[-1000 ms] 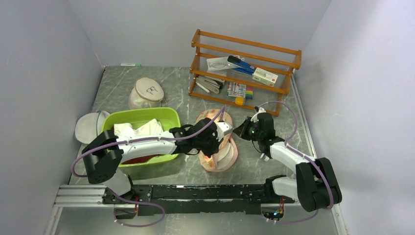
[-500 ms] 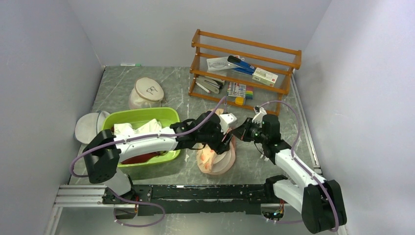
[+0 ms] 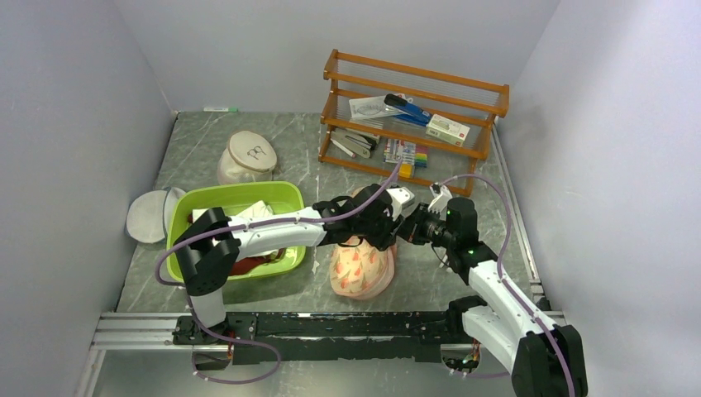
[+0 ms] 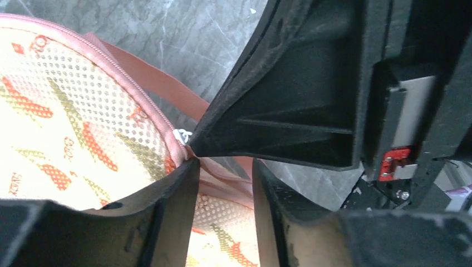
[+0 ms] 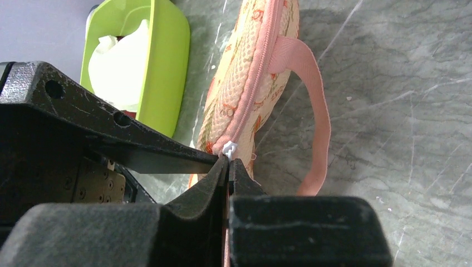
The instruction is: Unzip the laundry bag and remove the bra
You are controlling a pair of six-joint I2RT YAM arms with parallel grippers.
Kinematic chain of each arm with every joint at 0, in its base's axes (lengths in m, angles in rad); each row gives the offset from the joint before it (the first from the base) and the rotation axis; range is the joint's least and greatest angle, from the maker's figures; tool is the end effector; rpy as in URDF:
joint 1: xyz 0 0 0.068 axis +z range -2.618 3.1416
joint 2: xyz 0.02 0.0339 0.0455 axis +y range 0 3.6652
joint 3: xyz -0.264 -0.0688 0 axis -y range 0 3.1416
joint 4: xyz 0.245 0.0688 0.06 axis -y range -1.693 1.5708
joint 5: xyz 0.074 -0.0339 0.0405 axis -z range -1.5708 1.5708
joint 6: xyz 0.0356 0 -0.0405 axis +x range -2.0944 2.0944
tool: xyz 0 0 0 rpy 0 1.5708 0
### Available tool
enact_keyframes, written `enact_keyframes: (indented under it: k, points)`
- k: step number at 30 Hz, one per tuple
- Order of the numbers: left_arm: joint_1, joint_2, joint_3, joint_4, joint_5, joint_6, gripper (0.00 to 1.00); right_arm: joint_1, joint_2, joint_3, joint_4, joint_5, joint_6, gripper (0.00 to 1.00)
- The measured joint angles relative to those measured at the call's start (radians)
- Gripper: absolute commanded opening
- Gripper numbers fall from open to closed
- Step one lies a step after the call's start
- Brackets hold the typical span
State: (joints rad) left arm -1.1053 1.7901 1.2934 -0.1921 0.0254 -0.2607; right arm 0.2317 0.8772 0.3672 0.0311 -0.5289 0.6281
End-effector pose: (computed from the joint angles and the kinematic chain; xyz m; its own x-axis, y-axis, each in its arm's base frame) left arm 0.1814 -0.3632 0.2375 -0.5082 0.4376 -0.7418 0.7981 0.5630 -0.2146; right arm 0.1782 0.0605 0.2010 -0.7355 0.3477 -0.5815 -0.2495 0.6589 0.7096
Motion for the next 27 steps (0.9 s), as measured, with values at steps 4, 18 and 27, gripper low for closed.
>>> enact_keyframes:
  k: [4,18,27]
  points:
    - [0.000,0.004,0.002,-0.014,-0.028,0.004,0.40,0.000,0.000,-0.001,-0.001,-0.002,0.001,0.00]
    - [-0.003,0.004,0.002,-0.053,-0.066,0.018,0.18,0.000,-0.011,-0.001,-0.012,-0.001,0.005,0.00]
    - [-0.002,-0.010,-0.005,-0.052,-0.042,0.043,0.07,0.000,0.024,0.000,-0.021,0.074,-0.002,0.00]
